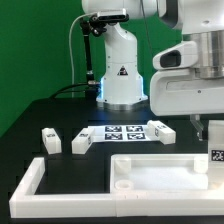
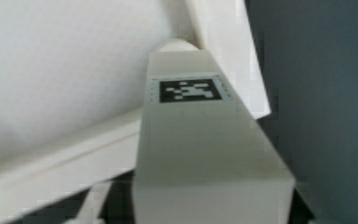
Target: Assemble desk
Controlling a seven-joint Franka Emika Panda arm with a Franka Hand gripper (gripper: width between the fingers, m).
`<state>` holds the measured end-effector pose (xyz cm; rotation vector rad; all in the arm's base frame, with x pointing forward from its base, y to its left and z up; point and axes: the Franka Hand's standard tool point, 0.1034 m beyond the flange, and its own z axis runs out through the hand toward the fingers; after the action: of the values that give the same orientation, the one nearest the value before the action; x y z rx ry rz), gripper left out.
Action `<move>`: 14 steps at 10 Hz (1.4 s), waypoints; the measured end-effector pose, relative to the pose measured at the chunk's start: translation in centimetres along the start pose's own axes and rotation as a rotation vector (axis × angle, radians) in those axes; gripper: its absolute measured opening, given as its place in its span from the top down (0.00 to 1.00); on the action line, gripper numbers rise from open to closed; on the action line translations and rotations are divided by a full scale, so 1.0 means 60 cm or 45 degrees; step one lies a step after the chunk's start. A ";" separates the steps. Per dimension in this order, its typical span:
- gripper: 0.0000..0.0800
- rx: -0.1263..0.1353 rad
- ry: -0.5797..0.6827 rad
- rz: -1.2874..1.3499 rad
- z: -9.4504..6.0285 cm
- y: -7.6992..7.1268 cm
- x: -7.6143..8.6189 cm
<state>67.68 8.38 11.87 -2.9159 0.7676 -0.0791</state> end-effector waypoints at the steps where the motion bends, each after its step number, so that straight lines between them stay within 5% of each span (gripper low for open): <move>1: 0.64 -0.001 0.016 0.217 0.000 0.003 -0.001; 8: 0.63 0.005 0.004 1.058 -0.001 0.010 -0.014; 11: 0.63 0.120 -0.076 1.599 0.001 -0.014 -0.034; 14: 0.52 0.112 -0.071 1.474 0.000 -0.015 -0.036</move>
Offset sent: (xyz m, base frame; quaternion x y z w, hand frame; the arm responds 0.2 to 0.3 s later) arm 0.0000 0.0000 0.0000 0.0000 0.0000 0.1938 0.9810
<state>66.26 10.24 11.93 -1.9525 2.1621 0.0800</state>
